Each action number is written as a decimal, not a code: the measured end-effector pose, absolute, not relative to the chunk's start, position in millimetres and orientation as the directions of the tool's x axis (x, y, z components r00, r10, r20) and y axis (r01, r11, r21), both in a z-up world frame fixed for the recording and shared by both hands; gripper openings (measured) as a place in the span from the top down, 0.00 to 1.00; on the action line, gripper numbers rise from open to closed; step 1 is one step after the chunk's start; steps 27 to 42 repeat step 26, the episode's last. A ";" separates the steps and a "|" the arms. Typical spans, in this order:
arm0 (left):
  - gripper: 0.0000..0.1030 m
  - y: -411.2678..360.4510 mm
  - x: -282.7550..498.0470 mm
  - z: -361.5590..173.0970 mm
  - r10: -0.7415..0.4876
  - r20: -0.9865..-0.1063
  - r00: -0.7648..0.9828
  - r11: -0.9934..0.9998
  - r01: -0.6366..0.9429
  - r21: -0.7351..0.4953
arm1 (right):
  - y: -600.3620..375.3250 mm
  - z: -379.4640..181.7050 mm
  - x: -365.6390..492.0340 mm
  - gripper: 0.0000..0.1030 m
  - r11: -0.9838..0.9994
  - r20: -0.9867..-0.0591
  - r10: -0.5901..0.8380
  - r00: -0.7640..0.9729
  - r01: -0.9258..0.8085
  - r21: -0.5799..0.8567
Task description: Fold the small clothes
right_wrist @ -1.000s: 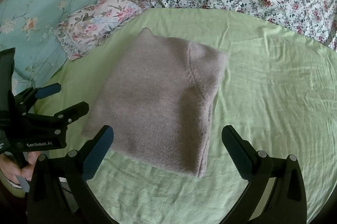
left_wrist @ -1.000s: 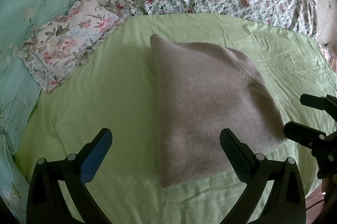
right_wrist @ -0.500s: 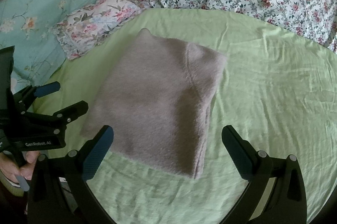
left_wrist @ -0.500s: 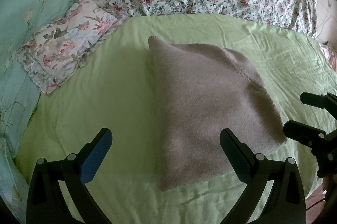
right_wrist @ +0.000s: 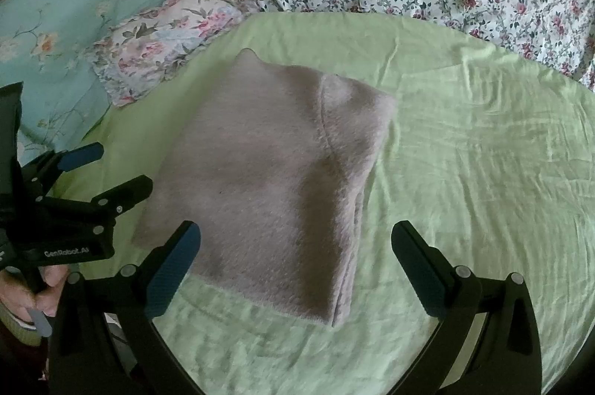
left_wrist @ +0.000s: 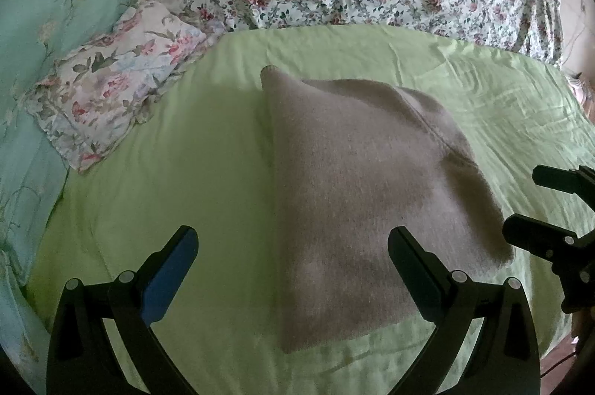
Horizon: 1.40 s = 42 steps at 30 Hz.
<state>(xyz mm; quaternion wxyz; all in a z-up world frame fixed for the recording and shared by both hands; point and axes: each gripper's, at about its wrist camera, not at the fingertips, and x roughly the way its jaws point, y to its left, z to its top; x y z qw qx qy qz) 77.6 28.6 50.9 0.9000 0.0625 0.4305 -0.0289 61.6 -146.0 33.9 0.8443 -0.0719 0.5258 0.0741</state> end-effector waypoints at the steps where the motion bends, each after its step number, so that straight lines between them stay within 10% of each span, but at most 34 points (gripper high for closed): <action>1: 0.01 28.4 77.2 51.1 0.001 -0.779 0.626 0.990 0.107 0.087 | -146.2 33.8 61.8 0.01 0.979 -0.899 0.050 0.436 -0.201 -0.043; 42: 0.01 31.2 88.3 48.0 0.028 -0.784 0.620 0.991 0.088 0.105 | -150.4 25.1 68.6 0.01 0.982 -0.898 0.052 0.438 -0.187 -0.034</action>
